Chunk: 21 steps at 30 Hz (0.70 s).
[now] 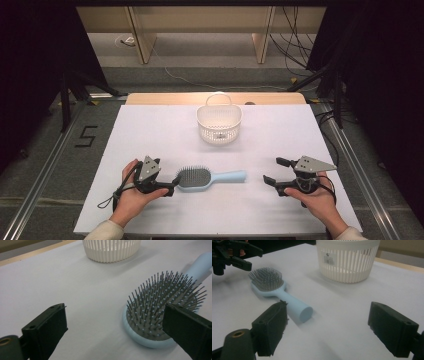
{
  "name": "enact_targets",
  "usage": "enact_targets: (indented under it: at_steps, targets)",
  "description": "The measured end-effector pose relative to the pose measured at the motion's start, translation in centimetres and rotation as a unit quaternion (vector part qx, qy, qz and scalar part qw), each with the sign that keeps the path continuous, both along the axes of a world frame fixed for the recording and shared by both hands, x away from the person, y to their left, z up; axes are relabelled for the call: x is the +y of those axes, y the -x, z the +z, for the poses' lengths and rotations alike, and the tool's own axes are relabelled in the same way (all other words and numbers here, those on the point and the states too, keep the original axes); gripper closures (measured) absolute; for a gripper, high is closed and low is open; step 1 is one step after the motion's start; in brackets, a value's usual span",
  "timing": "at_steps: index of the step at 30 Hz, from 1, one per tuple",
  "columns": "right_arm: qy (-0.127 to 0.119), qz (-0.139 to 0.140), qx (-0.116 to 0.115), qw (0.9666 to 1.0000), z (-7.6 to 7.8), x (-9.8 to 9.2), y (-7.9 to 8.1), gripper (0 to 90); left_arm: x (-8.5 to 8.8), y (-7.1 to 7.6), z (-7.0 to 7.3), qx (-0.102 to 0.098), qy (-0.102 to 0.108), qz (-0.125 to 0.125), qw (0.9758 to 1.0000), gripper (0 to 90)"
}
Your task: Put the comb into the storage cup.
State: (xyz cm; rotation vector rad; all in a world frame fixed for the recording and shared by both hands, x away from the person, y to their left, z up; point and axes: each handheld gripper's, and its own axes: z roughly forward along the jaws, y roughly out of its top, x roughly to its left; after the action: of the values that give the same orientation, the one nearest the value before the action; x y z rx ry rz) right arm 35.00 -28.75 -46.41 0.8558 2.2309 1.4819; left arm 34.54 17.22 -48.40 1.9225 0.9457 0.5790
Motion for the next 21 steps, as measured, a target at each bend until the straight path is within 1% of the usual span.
enact_targets:
  at_steps: [11, 17, 20, 21]
  targets:
    - [0.004, -0.005, -0.003, 1.0, 0.03, 0.05, 0.04, 17.7, 0.08, 0.07, 0.09, -0.002, 0.001, 0.0, 1.0, 6.1]
    - [0.006, -0.005, -0.003, 1.0, 0.03, 0.16, -0.04, 22.0, 0.13, 0.11, 0.15, -0.004, 0.001, 0.0, 1.0, 6.4]
    - [0.006, -0.005, -0.006, 1.0, 0.15, 0.23, -0.08, 30.0, 0.15, 0.12, 0.2, -0.005, 0.002, 0.0, 1.0, 6.7]
    - [0.006, -0.005, -0.006, 1.0, 0.15, 0.23, -0.08, 30.0, 0.15, 0.12, 0.2, -0.005, 0.002, 0.0, 1.0, 6.8]
